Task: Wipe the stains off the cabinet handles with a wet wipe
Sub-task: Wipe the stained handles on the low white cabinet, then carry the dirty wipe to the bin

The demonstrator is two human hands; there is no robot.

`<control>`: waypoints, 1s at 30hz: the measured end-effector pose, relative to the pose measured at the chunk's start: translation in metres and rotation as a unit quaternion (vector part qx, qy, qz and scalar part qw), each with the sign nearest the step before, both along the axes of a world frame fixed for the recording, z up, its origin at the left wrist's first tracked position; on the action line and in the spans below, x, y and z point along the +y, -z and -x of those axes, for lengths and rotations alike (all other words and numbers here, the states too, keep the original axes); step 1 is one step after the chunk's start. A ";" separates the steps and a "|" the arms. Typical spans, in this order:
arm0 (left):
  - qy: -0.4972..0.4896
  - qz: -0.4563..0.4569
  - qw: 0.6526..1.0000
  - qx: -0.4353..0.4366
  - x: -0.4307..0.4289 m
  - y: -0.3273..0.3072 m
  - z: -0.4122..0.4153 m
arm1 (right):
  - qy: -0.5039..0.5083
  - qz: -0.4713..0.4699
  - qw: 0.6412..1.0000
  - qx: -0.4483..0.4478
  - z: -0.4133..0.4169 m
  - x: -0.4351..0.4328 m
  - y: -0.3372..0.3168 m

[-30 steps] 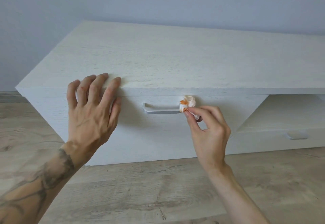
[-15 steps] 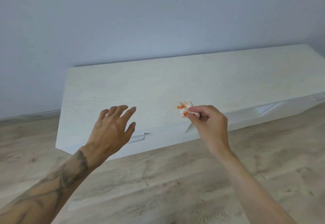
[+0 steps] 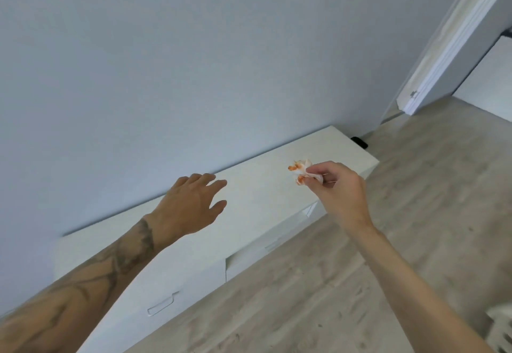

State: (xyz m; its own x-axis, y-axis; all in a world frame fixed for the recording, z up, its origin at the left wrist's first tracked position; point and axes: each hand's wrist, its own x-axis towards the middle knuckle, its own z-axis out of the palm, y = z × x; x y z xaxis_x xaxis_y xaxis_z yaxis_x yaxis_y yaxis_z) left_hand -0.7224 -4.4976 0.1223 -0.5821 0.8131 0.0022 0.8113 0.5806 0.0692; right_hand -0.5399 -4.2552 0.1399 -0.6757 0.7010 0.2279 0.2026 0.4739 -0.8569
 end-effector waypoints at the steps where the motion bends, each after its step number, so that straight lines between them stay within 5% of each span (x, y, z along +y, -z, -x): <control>1: 0.010 -0.003 1.000 0.000 0.019 -0.017 -0.003 | 0.007 -0.007 1.000 0.004 -0.008 0.016 -0.014; 18: 0.092 -0.005 0.996 -0.015 0.467 -0.116 -0.071 | 0.081 -0.060 0.995 -0.004 -0.127 0.427 -0.110; 30: 0.146 -0.043 0.988 0.000 0.839 -0.143 -0.042 | 0.124 -0.121 0.985 0.001 -0.120 0.763 -0.142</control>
